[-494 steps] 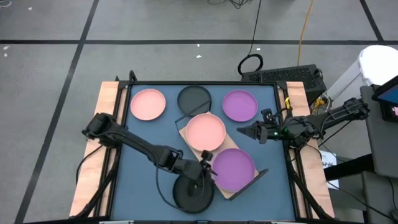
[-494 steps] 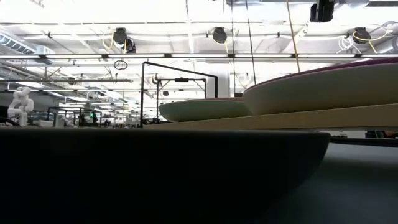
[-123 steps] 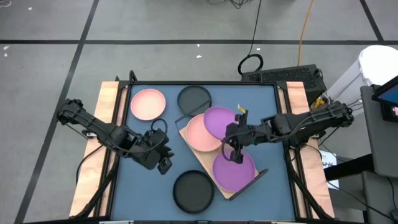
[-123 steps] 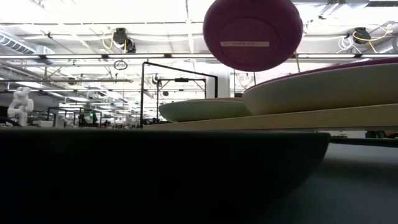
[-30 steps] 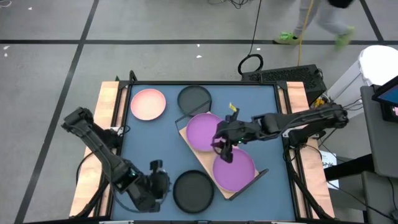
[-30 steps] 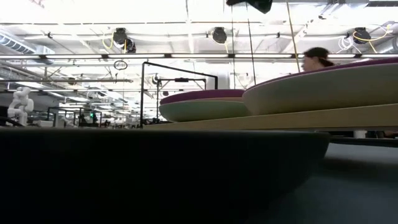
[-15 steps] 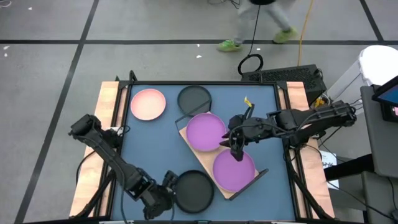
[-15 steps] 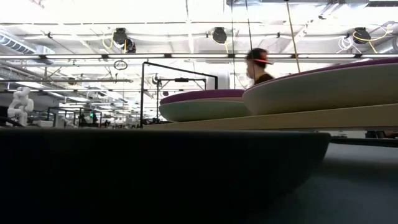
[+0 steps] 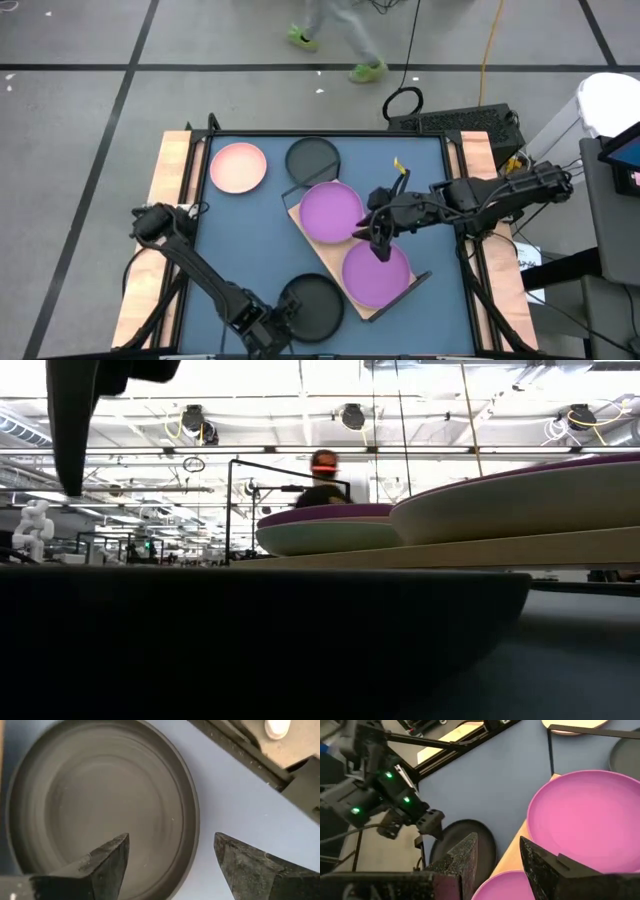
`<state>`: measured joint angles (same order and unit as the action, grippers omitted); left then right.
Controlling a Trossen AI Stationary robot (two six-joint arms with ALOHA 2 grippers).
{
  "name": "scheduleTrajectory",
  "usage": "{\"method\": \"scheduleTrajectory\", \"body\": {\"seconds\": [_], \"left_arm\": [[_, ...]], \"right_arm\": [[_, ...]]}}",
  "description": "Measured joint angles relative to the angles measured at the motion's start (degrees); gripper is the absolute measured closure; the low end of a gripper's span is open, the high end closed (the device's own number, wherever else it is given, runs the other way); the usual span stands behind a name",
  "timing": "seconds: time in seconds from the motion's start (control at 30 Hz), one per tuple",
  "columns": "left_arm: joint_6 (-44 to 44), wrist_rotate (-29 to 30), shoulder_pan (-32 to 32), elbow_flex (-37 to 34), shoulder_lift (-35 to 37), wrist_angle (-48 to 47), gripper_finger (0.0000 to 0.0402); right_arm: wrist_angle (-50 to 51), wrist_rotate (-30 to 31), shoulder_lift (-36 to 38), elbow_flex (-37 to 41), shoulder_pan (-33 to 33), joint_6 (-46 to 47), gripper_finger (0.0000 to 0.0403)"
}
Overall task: Place and stack plates onto a shelf
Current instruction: Stack the bottom black plate on top of the bottom purple plate on the shelf
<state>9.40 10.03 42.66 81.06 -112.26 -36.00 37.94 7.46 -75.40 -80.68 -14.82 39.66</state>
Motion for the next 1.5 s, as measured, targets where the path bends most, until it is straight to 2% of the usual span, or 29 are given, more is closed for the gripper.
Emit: {"method": "scheduleTrajectory", "body": {"seconds": [0.1, 0.2, 0.37, 0.57, 0.8, 1.0, 1.1, 1.3, 1.5], "left_arm": [[0.4, 0.0, 0.0, 0.0, -1.2, 0.1, 0.0117], [0.5, 0.0, 0.0, -0.1, -1.8, 0.3, 0.0146], [0.8, 0.7, 0.0, -2.4, -1.8, 2.8, 0.0214], [5.1, 1.0, 0.0, -5.5, -1.8, 3.4, 0.0297], [9.2, 1.8, 0.0, -5.7, -1.1, 3.4, 0.0386], [9.2, 2.4, -0.2, -5.7, 2.3, 1.6, 0.039], [8.5, 0.5, -0.2, -5.7, 5.5, -0.9, 0.039], [8.4, 0.7, 0.3, -5.7, 13.3, -4.8, 0.0391], [14.8, 2.2, 0.9, -5.7, 19.9, -8.2, 0.0391]], "right_arm": [[0.1, 0.0, 0.0, 0.0, -0.4, -0.1, 0.027], [0.2, 0.0, 0.0, 0.0, -0.4, -0.9, 0.027], [0.2, 0.2, 0.0, 0.0, -0.1, -2.6, 0.027], [0.4, 0.2, 0.0, 0.0, -0.1, -2.8, 0.027], [1.8, 0.0, 0.0, 0.0, -0.2, -2.8, 0.027], [1.8, 0.0, 0.6, 0.0, -0.2, -2.6, 0.027], [1.9, 0.1, 1.5, 0.0, -0.2, -2.6, 0.027], [3.4, 1.8, 3.6, 0.0, -0.2, -2.6, 0.027], [4.4, 3.5, 5.1, 0.0, -0.2, -2.4, 0.0271]]}}
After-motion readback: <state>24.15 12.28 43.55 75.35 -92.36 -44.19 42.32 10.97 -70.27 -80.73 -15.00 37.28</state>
